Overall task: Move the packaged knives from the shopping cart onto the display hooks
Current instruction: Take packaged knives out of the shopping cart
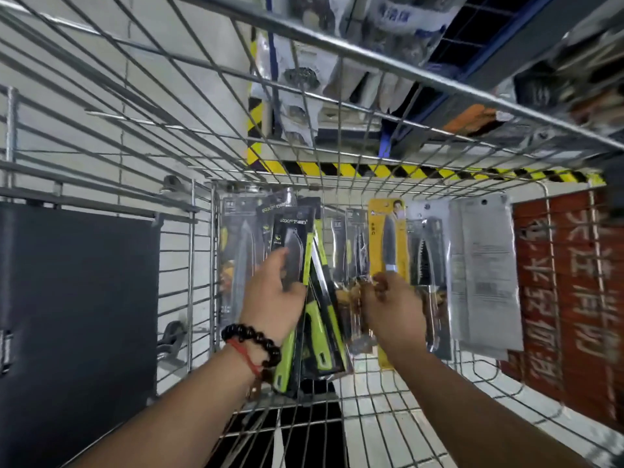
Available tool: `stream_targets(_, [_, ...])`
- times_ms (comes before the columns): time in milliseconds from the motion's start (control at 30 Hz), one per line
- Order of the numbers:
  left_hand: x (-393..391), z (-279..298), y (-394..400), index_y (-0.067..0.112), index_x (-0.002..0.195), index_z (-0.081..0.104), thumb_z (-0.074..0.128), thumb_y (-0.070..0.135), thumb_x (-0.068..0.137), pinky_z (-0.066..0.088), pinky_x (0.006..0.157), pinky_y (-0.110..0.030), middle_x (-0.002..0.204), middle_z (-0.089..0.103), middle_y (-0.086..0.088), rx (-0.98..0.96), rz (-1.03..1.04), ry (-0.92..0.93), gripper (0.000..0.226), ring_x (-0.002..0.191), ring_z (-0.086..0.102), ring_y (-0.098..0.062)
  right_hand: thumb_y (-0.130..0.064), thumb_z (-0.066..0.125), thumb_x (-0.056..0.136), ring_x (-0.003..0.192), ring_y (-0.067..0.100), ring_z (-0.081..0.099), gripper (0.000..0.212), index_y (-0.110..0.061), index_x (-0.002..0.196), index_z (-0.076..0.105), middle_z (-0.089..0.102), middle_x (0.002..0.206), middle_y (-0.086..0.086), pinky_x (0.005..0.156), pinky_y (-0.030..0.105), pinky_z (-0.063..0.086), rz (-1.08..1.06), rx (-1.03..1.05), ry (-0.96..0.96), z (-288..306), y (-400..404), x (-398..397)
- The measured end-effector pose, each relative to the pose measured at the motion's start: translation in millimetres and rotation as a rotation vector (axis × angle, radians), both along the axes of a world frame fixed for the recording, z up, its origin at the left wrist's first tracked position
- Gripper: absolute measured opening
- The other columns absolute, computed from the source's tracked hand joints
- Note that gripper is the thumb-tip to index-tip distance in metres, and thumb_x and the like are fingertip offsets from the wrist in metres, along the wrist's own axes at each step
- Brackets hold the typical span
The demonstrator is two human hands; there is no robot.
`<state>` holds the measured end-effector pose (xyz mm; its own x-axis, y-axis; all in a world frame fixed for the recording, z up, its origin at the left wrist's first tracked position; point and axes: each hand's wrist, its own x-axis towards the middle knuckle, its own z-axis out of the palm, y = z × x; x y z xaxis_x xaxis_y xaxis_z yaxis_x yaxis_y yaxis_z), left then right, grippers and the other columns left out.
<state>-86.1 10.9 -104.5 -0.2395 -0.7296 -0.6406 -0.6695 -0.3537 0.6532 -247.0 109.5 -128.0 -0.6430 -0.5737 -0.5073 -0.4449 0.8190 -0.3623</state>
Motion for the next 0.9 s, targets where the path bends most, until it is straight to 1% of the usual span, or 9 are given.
stream_targets(67, [-7.8, 3.2, 7.9, 0.026, 0.14, 0.04, 0.054, 0.013, 0.093, 0.042, 0.06, -0.003, 0.136, 0.05, 0.006, 0.052, -0.036, 0.024, 0.05, 0.079, 0.051, 0.005, -0.038, 0.057, 0.088, 0.091, 0.021, 0.062, 0.034, -0.026, 0.119, 0.054, 0.059, 0.115, -0.002, 0.078, 0.04, 0.053, -0.142, 0.102, 0.021, -14.3, 2.4, -30.5])
stream_targets(167, [-25.5, 5.6, 27.6, 0.026, 0.136, 0.043, 0.054, 0.014, 0.093, 0.043, 0.065, -0.01, 0.125, 0.055, 0.007, 0.104, -0.096, 0.068, 0.046, 0.075, 0.051, 0.003, -0.057, 0.057, 0.08, 0.098, 0.027, 0.061, 0.053, -0.024, 0.12, 0.049, 0.058, 0.116, 0.003, 0.081, 0.044, 0.054, 0.008, 0.309, 0.072, -27.8, 7.8, -44.9])
stream_targets(267, [-45.4, 8.3, 41.0, 0.025, 0.134, 0.046, 0.054, 0.013, 0.093, 0.05, 0.077, -0.019, 0.115, 0.055, 0.008, 0.159, -0.096, 0.082, 0.043, 0.095, 0.057, -0.008, -0.046, 0.071, 0.08, 0.103, 0.026, 0.059, 0.067, -0.02, 0.132, 0.038, 0.057, 0.12, 0.004, 0.077, 0.038, 0.052, 0.072, 0.368, 0.085, -33.5, 6.8, -38.3])
stream_targets(467, [-73.2, 6.9, 46.3, 0.024, 0.13, 0.05, 0.057, 0.02, 0.092, 0.041, 0.069, -0.011, 0.112, 0.056, 0.01, 0.257, 0.025, 0.099, 0.039, 0.095, 0.055, -0.004, -0.032, 0.065, 0.082, 0.061, 0.017, 0.051, 0.033, -0.021, 0.104, 0.044, 0.053, 0.071, -0.007, 0.065, 0.033, 0.046, -0.107, 0.289, 0.066, -13.9, 17.2, -57.7])
stream_targets(600, [-93.5, 8.3, 40.3, 0.024, 0.139, 0.044, 0.072, 0.047, 0.08, 0.039, 0.103, -0.034, 0.133, 0.052, 0.005, 0.514, 0.216, 0.237, 0.069, 0.12, 0.05, -0.014, -0.033, 0.073, 0.074, 0.067, 0.025, 0.063, 0.037, -0.02, 0.096, 0.047, 0.064, 0.076, 0.003, 0.063, 0.041, 0.056, -0.168, 0.045, -0.171, 22.2, 37.4, -62.9])
stream_targets(667, [-106.4, 10.5, 39.9, 0.019, 0.145, 0.034, 0.079, 0.054, 0.07, 0.034, 0.105, -0.038, 0.145, 0.045, -0.002, 0.695, 0.317, 0.31, 0.095, 0.129, 0.045, -0.022, -0.029, 0.077, 0.069, 0.067, 0.021, 0.065, 0.045, -0.024, 0.102, 0.049, 0.066, 0.083, 0.003, 0.058, 0.038, 0.057, -0.118, 0.045, -0.45, 37.5, 45.9, -56.1])
stream_targets(733, [-114.6, 11.1, 43.5, 0.01, 0.148, 0.023, 0.08, 0.04, 0.075, 0.032, 0.101, -0.039, 0.146, 0.038, -0.007, 0.737, 0.431, 0.288, 0.098, 0.131, 0.039, -0.025, -0.045, 0.075, 0.068, 0.074, 0.015, 0.067, 0.051, -0.031, 0.11, 0.049, 0.068, 0.088, -0.003, 0.062, 0.036, 0.057, 0.007, 0.075, -0.635, 46.6, 50.8, -49.5])
stream_targets(833, [-110.9, 4.5, 43.6, 0.004, 0.146, 0.029, 0.081, 0.027, 0.073, 0.032, 0.11, -0.05, 0.137, 0.045, -0.007, 0.625, 0.516, 0.226, 0.092, 0.122, 0.046, -0.026, -0.068, 0.049, 0.072, 0.075, 0.012, 0.064, 0.047, -0.032, 0.102, 0.057, 0.067, 0.083, -0.009, 0.074, 0.035, 0.055, 0.072, 0.077, -0.463, 41.8, 52.5, -59.3])
stream_targets(900, [-103.3, 4.0, 42.6, 0.006, 0.15, 0.017, 0.077, 0.023, 0.08, 0.024, 0.112, -0.051, 0.147, 0.039, -0.009, 0.571, 0.558, 0.19, 0.094, 0.136, 0.035, -0.03, -0.054, 0.046, 0.085, 0.076, 0.018, 0.066, 0.034, -0.029, 0.1, 0.063, 0.07, 0.084, -0.004, 0.079, 0.038, 0.056, -0.031, 0.077, -0.33, 30.0, 51.6, -73.9])
